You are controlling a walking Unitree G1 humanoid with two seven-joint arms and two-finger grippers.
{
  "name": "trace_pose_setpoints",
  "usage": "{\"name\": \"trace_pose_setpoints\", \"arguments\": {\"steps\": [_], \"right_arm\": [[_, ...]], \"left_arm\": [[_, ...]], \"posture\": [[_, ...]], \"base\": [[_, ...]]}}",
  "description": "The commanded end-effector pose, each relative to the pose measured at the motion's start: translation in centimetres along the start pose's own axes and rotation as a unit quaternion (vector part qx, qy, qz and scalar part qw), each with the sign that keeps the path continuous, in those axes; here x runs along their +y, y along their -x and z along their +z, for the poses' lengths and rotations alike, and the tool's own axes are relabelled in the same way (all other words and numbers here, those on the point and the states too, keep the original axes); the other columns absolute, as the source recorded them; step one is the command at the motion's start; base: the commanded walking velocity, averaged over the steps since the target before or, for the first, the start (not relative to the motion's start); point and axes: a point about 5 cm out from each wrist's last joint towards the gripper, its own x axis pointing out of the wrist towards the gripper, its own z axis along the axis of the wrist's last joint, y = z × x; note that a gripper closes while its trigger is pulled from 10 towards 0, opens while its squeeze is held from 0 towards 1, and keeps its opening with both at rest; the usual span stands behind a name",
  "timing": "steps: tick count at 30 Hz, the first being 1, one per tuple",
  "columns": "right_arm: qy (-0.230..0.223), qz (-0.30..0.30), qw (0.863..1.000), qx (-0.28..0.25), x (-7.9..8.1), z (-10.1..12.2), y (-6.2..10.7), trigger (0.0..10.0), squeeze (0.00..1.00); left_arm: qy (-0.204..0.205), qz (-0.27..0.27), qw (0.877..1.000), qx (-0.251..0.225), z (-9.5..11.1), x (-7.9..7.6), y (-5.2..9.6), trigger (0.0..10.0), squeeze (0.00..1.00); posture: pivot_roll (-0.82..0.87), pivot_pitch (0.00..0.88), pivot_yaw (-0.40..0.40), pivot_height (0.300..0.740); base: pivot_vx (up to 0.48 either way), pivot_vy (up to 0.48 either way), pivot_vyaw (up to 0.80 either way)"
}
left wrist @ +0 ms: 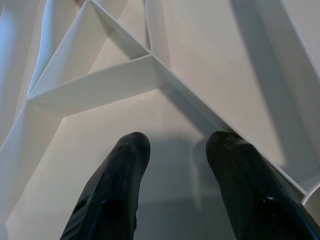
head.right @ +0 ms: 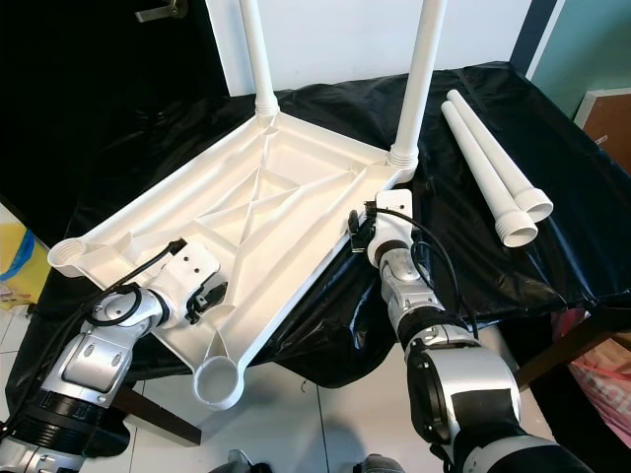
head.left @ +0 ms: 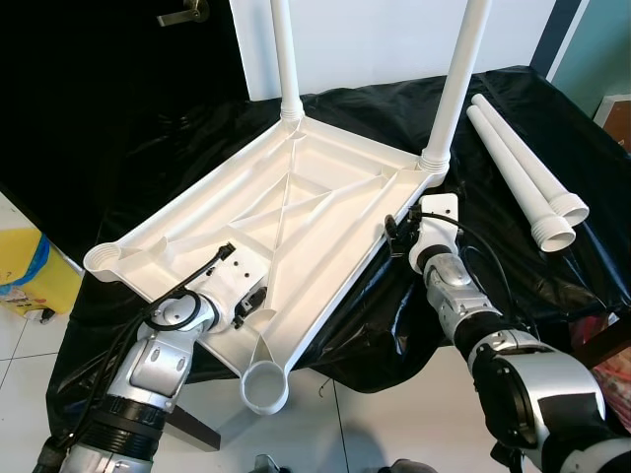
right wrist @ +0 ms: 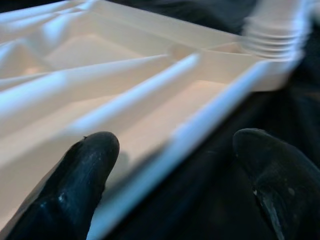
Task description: Building children table
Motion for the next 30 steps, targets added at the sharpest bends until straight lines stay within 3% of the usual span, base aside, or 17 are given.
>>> {"name": "trace_pose_setpoints", "arguments": {"steps": [1, 9, 10, 16, 18, 24, 27, 29, 30], "right_arm": [[-0.025, 0.047, 0.997, 0.048, 1.9, -2.0, 0.4, 10.0, 0.0], [-0.12, 0.098, 0.987, 0.049, 3.3, -1.3, 0.1, 10.0, 0.0], [-0.163, 0.117, 0.979, 0.046, 3.9, -0.9, -0.1, 10.0, 0.0], [-0.177, 0.123, 0.976, 0.043, 4.0, -0.7, -0.2, 10.0, 0.0], [-0.201, 0.143, 0.969, 0.025, 4.5, 0.4, -0.5, 10.0, 0.0], [-0.201, 0.163, 0.966, 0.013, 5.1, 1.1, -0.7, 10.0, 0.0], [-0.176, 0.165, 0.971, 0.01, 5.1, 1.3, -0.8, 10.0, 0.0], [-0.119, 0.126, 0.985, 0.008, 4.2, 1.1, -0.8, 10.0, 0.0], [-0.119, 0.126, 0.985, 0.008, 4.2, 1.1, -0.8, 10.0, 0.0]], "left_arm": [[-0.002, -0.028, 0.999, -0.02, 1.0, -1.2, -0.5, 10.0, 0.0], [0.0, -0.039, 0.999, -0.034, 1.8, -2.0, -0.8, 10.0, 0.0], [0.0, -0.042, 0.998, -0.04, 2.2, -2.3, -0.9, 10.0, 0.0], [0.0, -0.044, 0.998, -0.042, 2.4, -2.4, -0.9, 10.0, 0.0], [0.002, -0.054, 0.997, -0.056, 3.1, -3.0, -1.2, 10.0, 0.0], [0.006, -0.068, 0.995, -0.069, 3.8, -3.8, -1.5, 10.0, 0.0], [0.007, -0.073, 0.994, -0.077, 4.3, -4.3, -1.6, 10.0, 0.0], [0.007, -0.05, 0.996, -0.075, 4.3, -3.7, -1.7, 10.0, 0.0], [0.007, -0.05, 0.996, -0.075, 4.3, -3.7, -1.7, 10.0, 0.0]], "posture": [[-0.04, 0.059, 0.033, 0.74], [-0.03, 0.052, 0.039, 0.74], [-0.03, 0.046, 0.043, 0.74], [-0.03, 0.046, 0.043, 0.74], [-0.03, 0.043, 0.05, 0.74], [-0.03, 0.042, 0.055, 0.74], [-0.04, 0.042, 0.054, 0.74], [-0.04, 0.041, 0.049, 0.74], [-0.04, 0.041, 0.049, 0.74]], "base": [[0.0, 0.0, 0.0], [0.0, 0.0, 0.0], [0.0, 0.0, 0.0], [0.0, 0.0, 0.0], [0.0, 0.0, 0.0], [0.0, 0.0, 0.0], [0.0, 0.0, 0.0], [0.0, 0.0, 0.0], [0.0, 0.0, 0.0]]}}
